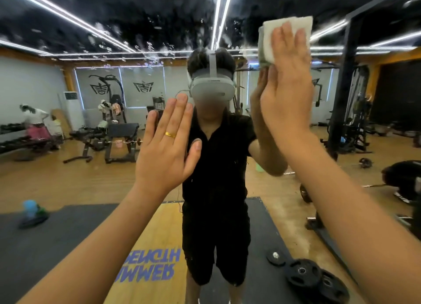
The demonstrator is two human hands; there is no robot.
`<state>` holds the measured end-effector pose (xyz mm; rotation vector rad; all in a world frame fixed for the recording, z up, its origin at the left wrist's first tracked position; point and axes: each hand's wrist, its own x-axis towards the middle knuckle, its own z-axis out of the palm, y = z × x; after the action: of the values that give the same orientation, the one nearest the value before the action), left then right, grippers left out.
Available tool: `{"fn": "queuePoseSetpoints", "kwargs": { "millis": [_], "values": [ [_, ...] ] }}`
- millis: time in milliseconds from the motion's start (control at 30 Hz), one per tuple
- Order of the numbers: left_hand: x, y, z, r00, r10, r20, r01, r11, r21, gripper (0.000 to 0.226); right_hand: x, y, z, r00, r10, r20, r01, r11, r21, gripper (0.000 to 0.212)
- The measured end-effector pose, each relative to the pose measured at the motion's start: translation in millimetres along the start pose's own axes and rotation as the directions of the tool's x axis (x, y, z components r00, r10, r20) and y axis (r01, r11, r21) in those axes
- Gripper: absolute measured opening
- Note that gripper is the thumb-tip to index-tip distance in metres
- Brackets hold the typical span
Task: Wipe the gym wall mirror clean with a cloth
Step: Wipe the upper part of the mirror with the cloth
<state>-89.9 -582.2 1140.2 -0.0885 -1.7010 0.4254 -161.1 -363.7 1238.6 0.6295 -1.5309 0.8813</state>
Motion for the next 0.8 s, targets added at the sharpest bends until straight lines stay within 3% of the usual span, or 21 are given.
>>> {"fn": "queuePoseSetpoints", "kwargs": {
  "millis": [100,233,333,467,600,667,800],
  "values": [
    [-2,0,-1,1.000,-0.004,-0.007,0.004,1.000,-0.001,0.068,-8,-36,27,0.998,0.058,-0.029,-0.058,0.998,0.005,0.072],
    [-1,-2,0,1.000,-0.016,-0.021,0.016,1.000,-0.004,0.067,-23,-56,47,0.951,-0.276,0.136,0.273,0.961,0.042,0.065],
    [0,1,-1,1.000,-0.014,-0.016,0.014,1.000,-0.010,0.067,-19,-22,28,0.888,-0.395,0.236,0.410,0.912,-0.016,0.062],
    [-1,0,-1,1.000,-0.014,-0.008,0.014,1.000,-0.007,0.068,-16,8,6,0.960,-0.238,0.148,0.248,0.967,-0.054,0.063],
    [-1,0,-1,1.000,-0.015,-0.015,0.015,1.000,-0.003,0.068,-8,-37,29,1.000,-0.025,-0.019,0.026,0.998,0.051,0.066],
    [-2,-1,-2,1.000,-0.017,-0.023,0.017,1.000,-0.008,0.067,-9,-54,42,0.999,-0.050,0.003,0.049,0.995,0.088,0.068],
    [-1,-3,-1,1.000,-0.009,-0.016,0.009,1.000,-0.003,0.068,-6,-29,37,0.954,-0.277,0.117,0.279,0.960,0.000,0.068]
  ]
}}
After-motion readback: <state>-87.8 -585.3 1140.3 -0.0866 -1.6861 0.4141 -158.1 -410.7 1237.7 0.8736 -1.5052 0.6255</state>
